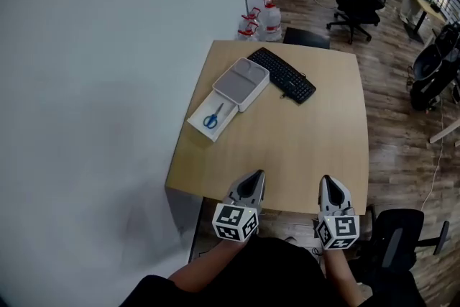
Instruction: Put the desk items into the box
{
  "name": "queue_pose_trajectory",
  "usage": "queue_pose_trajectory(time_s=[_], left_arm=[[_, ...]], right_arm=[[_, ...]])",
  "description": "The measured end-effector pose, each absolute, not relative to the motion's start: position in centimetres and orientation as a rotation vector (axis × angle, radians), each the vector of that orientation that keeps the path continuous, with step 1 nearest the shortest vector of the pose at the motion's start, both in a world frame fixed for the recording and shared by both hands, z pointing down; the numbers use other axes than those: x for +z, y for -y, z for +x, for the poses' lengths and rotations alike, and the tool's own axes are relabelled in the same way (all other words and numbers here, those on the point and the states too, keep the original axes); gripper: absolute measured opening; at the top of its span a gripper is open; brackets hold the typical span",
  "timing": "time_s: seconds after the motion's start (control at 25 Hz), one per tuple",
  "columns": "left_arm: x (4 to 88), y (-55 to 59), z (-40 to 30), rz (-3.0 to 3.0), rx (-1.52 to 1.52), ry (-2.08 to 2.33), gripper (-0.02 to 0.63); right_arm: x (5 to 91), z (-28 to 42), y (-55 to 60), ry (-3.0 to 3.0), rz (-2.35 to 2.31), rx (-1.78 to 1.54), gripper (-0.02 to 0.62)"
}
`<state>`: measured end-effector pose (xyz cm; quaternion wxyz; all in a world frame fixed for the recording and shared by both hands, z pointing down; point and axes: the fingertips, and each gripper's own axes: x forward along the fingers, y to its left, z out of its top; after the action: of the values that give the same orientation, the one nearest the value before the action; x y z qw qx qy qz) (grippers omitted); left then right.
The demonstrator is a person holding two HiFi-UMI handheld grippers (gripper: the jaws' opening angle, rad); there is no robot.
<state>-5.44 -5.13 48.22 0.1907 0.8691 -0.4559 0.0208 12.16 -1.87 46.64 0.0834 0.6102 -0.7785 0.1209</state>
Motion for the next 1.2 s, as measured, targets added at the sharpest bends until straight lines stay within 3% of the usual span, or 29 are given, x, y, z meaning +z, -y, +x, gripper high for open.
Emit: queue_pose_trajectory(time_s=[0.36,1.2], left_arm=[[48.1,-3.5,2.7,2.453,0.071,1.334,0.015],[47.4,-8.7,5.5,2.479,0.018,1.377,0.015]], right_arm=[[46.6,19.2,-5.4,2.348,1.825,0.335,0.060],[44.6,21.4,-10.6,2.365,1.806,0.223,0.060]])
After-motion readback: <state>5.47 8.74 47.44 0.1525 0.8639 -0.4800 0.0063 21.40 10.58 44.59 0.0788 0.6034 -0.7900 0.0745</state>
